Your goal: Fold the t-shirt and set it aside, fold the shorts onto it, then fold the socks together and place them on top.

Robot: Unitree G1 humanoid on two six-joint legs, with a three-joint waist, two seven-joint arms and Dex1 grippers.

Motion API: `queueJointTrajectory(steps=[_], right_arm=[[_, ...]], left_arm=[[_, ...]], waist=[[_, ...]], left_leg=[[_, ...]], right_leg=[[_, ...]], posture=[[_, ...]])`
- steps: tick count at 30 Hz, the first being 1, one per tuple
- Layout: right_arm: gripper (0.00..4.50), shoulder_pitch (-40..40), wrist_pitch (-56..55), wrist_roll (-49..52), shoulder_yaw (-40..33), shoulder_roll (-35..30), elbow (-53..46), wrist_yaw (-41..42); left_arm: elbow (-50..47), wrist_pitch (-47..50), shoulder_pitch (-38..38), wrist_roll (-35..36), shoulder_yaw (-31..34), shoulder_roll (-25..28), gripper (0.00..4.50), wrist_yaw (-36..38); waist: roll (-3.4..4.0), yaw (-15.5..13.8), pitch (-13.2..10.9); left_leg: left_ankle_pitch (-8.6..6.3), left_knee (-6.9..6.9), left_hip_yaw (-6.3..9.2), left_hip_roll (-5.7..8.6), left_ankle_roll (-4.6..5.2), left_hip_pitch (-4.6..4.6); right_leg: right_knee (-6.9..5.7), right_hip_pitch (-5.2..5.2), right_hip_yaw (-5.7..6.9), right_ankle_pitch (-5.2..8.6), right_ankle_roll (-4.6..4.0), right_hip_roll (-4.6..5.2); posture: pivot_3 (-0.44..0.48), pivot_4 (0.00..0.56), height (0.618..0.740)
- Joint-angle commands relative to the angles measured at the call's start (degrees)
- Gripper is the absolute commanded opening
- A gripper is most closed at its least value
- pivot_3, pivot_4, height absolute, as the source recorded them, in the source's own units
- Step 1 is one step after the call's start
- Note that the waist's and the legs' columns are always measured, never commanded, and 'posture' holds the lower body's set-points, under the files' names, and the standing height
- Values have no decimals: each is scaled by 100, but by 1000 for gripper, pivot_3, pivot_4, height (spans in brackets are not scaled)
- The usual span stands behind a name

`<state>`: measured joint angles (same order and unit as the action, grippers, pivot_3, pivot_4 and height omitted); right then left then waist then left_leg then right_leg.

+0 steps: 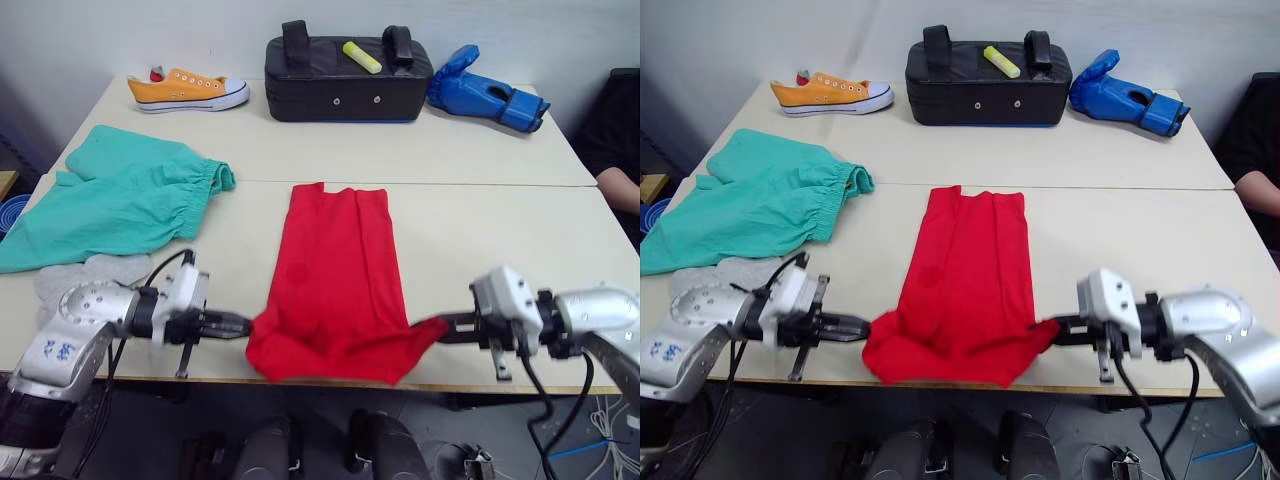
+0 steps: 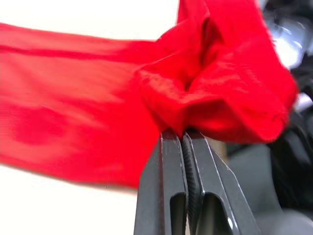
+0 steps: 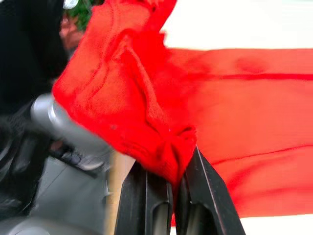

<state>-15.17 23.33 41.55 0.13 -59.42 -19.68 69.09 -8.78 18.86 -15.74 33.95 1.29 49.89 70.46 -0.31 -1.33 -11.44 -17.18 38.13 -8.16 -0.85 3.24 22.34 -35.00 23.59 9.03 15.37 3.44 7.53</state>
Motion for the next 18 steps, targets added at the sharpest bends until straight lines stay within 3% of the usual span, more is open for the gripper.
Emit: queueJointTrajectory(steps=[1, 8, 15, 18], right_arm=[[0, -991, 688, 81, 263, 323, 739, 191], [0, -3467, 1304, -1033, 1095, 1735, 3749, 52], [0, -4841, 846, -2085, 1162, 2685, 6507, -52], [0, -5262, 683, -2274, 952, 2886, 7277, -59]], left_arm=[[458, 619, -695, 181, 130, -263, 19, -395], [2470, 1062, -2418, -297, 10, -1249, 19, -1150], [4656, 344, -3494, -1203, -63, -1986, 19, -1690], [5363, -41, -3779, -1431, 5, -2103, 19, -1731]], waist=[[0, 3, 0], [-6, 73, -4], [-6, 167, -4], [-7, 227, -4]], left_leg=[[0, 0, 0, 0, 1, 2], [10, 17, -19, 9, 14, 10], [27, 22, -29, 19, 21, 43], [29, 57, -35, 19, 25, 103]], right_leg=[[1, 1, 1, 0, 0, -2], [-20, 7, 0, -7, 11, -5], [-52, 32, 4, -10, 18, -11], [-77, 89, 4, -15, 25, -13]], posture=[[0, 150, 740], [0, 150, 740], [0, 150, 740], [0, 150, 740]])
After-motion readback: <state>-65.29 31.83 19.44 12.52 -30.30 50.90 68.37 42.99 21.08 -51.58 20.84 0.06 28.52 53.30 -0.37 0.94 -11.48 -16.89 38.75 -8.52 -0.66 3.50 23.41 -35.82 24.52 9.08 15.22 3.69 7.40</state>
